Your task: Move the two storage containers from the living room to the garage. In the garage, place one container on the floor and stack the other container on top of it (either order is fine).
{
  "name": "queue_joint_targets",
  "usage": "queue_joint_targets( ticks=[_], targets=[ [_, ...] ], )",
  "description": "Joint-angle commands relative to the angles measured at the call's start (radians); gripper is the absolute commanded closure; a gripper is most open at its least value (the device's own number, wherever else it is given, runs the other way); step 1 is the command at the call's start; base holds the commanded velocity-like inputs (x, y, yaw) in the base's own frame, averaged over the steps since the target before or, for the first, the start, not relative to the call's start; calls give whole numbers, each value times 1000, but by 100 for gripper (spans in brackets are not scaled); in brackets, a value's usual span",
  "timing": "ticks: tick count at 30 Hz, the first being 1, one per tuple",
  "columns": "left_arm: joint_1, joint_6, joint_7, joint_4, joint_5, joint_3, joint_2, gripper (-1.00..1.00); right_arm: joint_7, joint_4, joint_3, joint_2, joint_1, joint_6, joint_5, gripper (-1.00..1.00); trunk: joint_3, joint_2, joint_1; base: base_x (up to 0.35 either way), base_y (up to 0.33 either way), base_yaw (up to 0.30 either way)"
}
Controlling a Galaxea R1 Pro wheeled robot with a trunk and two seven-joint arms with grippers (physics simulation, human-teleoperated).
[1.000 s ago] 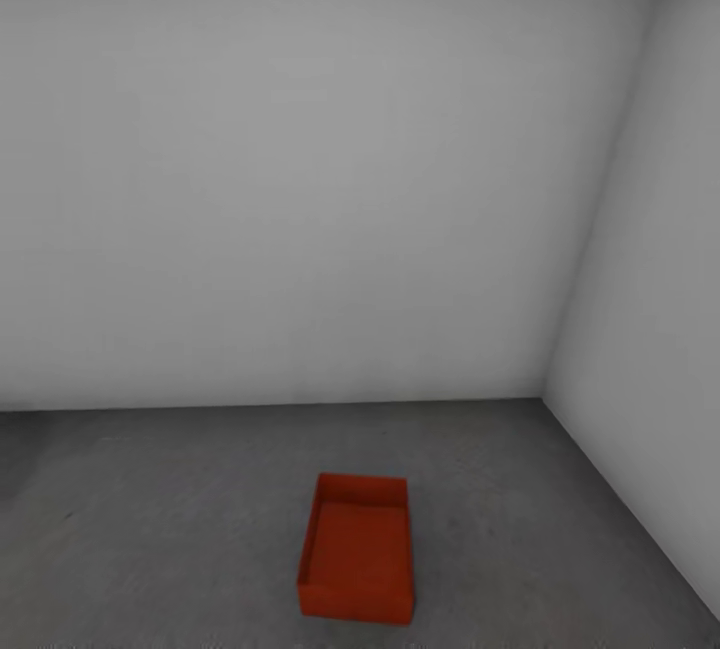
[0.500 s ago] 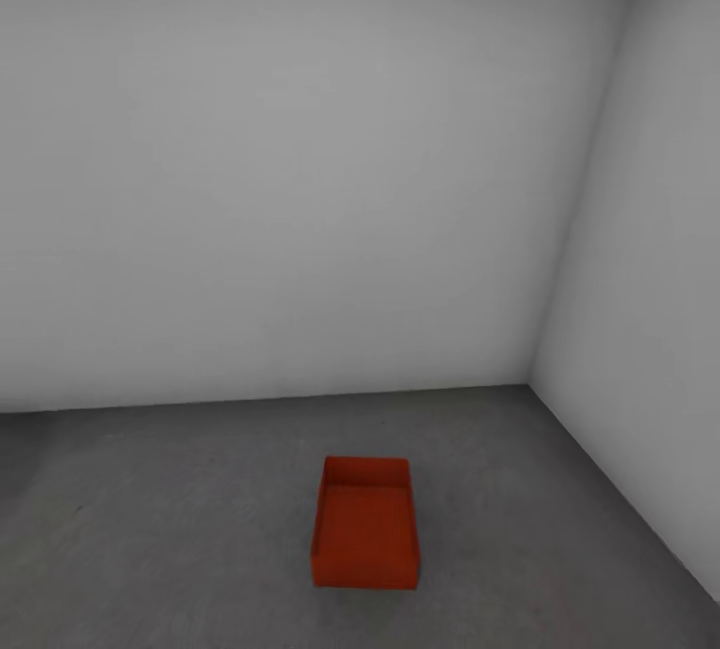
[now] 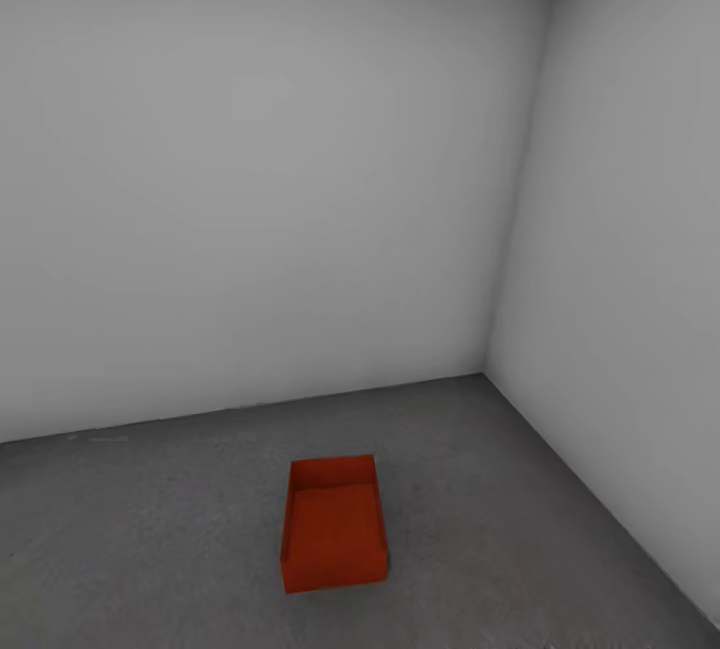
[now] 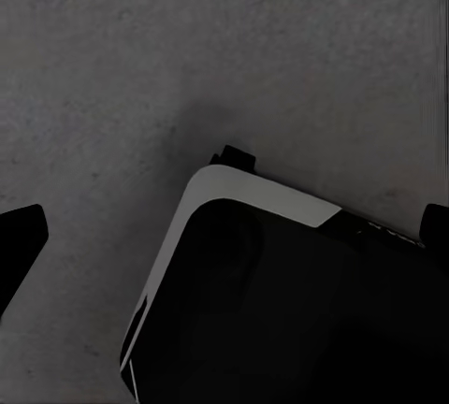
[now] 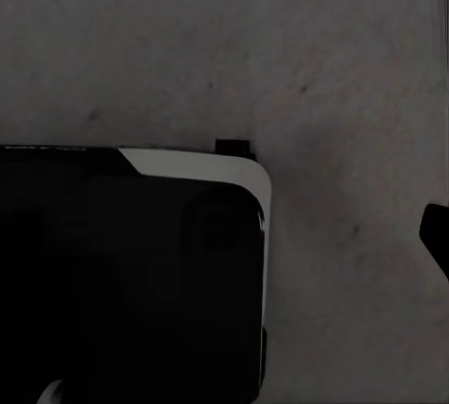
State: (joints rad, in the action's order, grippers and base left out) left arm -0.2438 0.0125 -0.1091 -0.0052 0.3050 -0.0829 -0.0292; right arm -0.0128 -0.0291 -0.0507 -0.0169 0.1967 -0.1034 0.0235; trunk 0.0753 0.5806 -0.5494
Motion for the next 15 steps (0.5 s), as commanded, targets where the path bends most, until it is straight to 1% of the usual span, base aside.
queue_joint_targets(
  ticks=[1, 15],
  targets=[
    [-1, 1, -1, 0, 0, -8, 0, -100, -2, -3, -5, 0, 2, -6, 3, -100, 1, 2, 0, -1, 0, -272],
    [-1, 1, -1, 1, 0, -8, 0, -100, -3, -3, -5, 0, 2, -6, 3, -100, -12, 2, 0, 0, 0, -268]
  ],
)
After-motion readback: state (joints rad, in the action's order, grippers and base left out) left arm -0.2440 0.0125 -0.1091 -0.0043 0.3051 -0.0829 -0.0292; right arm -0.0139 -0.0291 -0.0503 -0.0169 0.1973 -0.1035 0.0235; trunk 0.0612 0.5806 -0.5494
